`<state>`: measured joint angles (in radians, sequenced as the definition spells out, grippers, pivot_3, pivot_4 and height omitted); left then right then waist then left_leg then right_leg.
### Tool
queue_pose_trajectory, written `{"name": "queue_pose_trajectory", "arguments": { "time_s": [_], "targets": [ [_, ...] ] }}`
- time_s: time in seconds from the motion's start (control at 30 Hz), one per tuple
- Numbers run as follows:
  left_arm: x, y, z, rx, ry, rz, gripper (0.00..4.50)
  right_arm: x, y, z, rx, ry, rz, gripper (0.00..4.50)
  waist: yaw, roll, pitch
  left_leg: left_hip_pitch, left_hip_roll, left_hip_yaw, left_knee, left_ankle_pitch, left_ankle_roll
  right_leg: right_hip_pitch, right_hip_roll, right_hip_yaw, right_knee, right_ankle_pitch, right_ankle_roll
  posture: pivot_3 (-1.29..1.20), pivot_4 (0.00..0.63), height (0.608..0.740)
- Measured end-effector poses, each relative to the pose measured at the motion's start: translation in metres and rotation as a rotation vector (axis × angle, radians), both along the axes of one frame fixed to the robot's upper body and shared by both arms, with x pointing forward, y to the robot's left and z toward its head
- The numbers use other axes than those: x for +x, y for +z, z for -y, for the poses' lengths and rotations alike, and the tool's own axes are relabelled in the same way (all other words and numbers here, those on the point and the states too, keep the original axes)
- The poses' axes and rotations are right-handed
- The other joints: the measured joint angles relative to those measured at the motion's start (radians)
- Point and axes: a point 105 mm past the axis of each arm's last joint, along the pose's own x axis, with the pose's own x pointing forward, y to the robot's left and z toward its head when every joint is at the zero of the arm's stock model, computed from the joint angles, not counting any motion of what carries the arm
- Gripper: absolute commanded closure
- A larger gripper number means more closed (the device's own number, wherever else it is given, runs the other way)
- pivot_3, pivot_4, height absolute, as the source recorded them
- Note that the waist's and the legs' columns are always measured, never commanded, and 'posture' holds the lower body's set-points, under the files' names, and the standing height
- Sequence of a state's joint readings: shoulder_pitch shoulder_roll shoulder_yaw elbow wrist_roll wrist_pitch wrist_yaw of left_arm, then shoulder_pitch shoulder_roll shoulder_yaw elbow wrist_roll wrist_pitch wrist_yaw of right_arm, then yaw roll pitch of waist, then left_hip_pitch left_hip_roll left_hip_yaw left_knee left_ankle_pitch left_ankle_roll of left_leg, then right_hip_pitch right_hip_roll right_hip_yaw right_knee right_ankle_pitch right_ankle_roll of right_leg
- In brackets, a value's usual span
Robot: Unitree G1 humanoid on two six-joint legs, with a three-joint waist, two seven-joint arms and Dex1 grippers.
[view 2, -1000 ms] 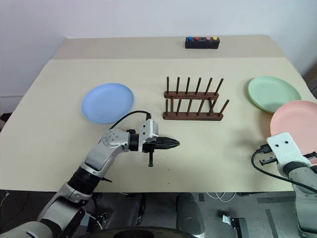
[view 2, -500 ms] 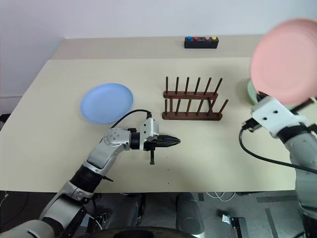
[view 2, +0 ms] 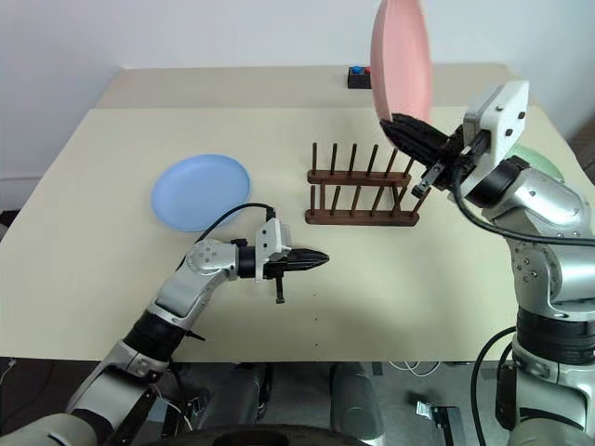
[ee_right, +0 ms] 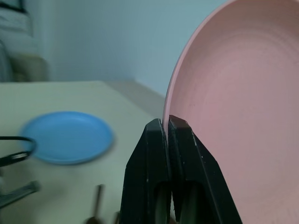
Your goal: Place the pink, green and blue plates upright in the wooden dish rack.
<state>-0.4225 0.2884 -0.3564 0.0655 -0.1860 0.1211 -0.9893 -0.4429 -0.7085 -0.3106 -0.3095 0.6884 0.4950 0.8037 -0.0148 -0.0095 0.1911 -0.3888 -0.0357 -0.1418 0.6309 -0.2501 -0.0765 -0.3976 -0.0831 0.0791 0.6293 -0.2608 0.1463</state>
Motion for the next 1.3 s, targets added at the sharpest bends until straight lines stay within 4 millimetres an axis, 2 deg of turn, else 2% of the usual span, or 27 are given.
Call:
{"name": "queue_pose_trajectory", "arguments": {
  "time_s": [0.27,0.8,1.3],
  "targets": [
    [0.001,0.003,-0.012,0.004,0.043,0.006,4.5,-0.002,-0.006,0.012,0.1,0.112,-0.138,4.47,0.001,0.0,0.0,0.0,0.0,0.0,0.0,0.0,0.0,0.0,0.0,0.0,0.0,0.0,0.0,0.0,0.15,0.74],
    [0.001,0.006,-0.012,0.003,0.05,0.019,4.5,0.004,-0.014,0.025,0.137,0.084,-0.183,4.47,0.001,0.0,0.0,0.0,0.0,0.0,0.0,0.0,0.0,-0.001,0.0,0.0,0.0,0.0,0.0,0.0,0.15,0.74],
    [0.001,0.007,-0.011,0.001,0.048,0.021,4.5,0.009,-0.022,0.041,0.259,0.075,-0.297,4.47,0.001,0.001,0.0,0.0,0.0,0.001,0.0,0.0,0.0,-0.001,0.0,0.0,0.0,0.0,0.0,0.0,0.15,0.74]
  ]
}}
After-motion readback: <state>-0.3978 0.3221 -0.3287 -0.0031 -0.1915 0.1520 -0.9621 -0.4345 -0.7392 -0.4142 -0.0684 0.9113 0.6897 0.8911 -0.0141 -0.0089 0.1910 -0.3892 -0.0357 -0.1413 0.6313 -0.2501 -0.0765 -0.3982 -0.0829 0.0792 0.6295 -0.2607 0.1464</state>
